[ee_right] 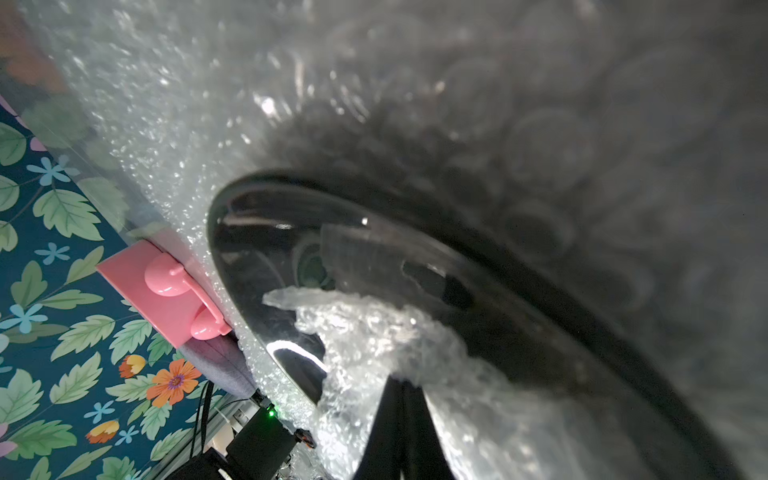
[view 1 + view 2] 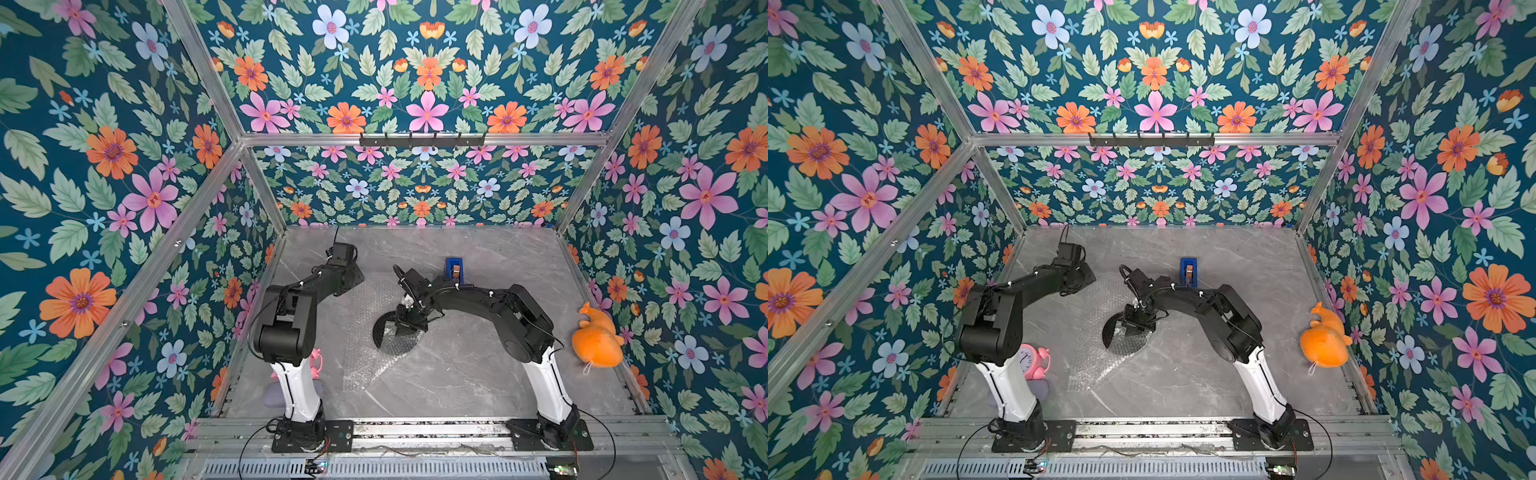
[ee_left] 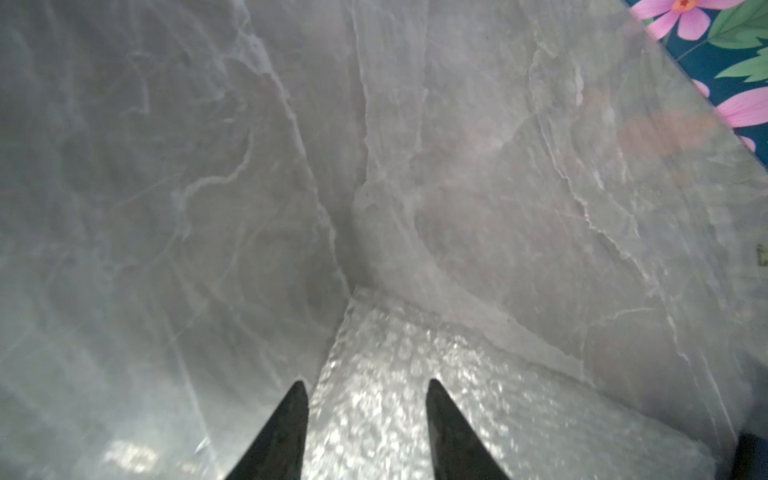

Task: Wrap dinner plates in bubble wrap
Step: Wrap the plate in the bubble wrap.

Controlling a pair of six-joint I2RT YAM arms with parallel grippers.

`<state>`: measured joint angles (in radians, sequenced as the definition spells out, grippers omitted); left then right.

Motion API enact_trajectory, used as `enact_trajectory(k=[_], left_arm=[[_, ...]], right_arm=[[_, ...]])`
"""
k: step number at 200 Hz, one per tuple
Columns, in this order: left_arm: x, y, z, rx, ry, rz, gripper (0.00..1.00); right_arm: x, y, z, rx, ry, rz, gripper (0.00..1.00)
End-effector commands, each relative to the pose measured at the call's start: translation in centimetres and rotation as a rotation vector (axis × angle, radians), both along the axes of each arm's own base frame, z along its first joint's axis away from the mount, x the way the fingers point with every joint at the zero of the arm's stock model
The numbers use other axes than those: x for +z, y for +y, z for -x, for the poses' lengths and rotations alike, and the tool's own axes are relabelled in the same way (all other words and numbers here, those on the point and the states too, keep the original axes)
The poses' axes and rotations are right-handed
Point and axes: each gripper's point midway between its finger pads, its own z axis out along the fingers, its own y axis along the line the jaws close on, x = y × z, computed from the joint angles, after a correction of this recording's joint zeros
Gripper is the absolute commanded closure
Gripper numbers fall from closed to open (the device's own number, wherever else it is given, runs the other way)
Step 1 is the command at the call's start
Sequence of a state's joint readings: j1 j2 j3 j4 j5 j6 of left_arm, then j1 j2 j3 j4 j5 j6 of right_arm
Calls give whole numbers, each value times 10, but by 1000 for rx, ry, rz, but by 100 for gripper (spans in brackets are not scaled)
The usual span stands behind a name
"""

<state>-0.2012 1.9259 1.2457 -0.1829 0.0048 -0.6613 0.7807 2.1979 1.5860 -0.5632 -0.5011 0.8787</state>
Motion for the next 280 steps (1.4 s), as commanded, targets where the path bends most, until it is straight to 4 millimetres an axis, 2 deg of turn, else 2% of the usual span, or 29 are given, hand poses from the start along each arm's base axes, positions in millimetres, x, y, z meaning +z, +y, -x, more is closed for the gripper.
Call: enact_trajectory(k=[1, 53, 96, 112, 133, 156, 202, 217, 249, 280], left_arm=[[-10, 2, -5, -34, 49, -41, 58], [-43, 14, 11, -26, 186, -121, 63], [-65, 4, 12, -61, 238, -94, 76], [-70, -3, 13, -85, 255, -83, 77], [-68, -8, 20, -117, 300, -134, 74], [-60, 0, 30, -93, 312, -170, 72], [-13, 13, 27, -42, 200, -213, 64], [-5, 13, 25, -38, 178, -209, 62], [-16, 4, 32, -55, 208, -151, 60], [-37, 3, 35, -49, 242, -137, 60]], right_arm=[[-27, -32, 3, -29, 0, 181, 95], [-25, -29, 1, -33, -4, 168, 96], [-25, -31, 2, -37, -4, 177, 96], [-24, -32, 2, -40, -5, 182, 96], [-23, -31, 1, -42, -10, 179, 97], [-23, -31, -1, -47, -12, 176, 96], [-25, -32, 1, -39, -8, 174, 97], [-25, -32, 1, -37, -8, 177, 97], [-25, -33, 0, -38, -8, 178, 97], [-25, -33, 0, -40, -8, 178, 97]])
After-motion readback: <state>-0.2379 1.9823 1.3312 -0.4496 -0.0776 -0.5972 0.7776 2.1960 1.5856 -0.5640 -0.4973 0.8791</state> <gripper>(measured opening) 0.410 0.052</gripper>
